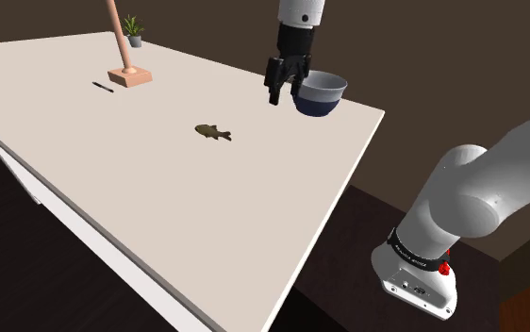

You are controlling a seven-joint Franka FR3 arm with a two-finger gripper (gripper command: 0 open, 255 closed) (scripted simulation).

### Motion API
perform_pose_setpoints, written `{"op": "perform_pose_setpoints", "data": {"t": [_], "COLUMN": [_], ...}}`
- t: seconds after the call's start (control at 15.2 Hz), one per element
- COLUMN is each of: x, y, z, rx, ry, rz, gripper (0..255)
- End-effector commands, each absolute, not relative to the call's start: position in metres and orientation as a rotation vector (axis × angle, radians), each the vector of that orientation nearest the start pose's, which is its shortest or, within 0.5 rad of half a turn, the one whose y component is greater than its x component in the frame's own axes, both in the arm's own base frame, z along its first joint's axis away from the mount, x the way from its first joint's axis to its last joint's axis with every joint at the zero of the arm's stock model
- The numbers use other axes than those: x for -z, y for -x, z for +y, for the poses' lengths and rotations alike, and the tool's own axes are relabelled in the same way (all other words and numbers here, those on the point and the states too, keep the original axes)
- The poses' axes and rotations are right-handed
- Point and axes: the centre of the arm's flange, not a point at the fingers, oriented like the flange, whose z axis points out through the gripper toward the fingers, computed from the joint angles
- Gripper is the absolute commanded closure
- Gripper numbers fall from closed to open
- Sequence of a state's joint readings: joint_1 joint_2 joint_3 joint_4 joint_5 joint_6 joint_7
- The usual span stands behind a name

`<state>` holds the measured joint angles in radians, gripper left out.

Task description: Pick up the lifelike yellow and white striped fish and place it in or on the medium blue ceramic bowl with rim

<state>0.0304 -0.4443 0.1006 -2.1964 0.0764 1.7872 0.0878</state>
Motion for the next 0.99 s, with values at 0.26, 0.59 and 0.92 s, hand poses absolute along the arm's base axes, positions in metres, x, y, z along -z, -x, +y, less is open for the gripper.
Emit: {"op": "perform_pose_setpoints", "data": {"t": [0.26,0.59,0.92], "x": [-0.536,-0.515,-0.495], "y": [-0.483,-0.537,-0.587], "z": [0.116,0.155,0.189], "rx": [0.002,-0.035,-0.068], "ry": [3.12,3.13,3.14], "rz": [0.014,0.051,0.083], "gripper": [0,0,0]}}
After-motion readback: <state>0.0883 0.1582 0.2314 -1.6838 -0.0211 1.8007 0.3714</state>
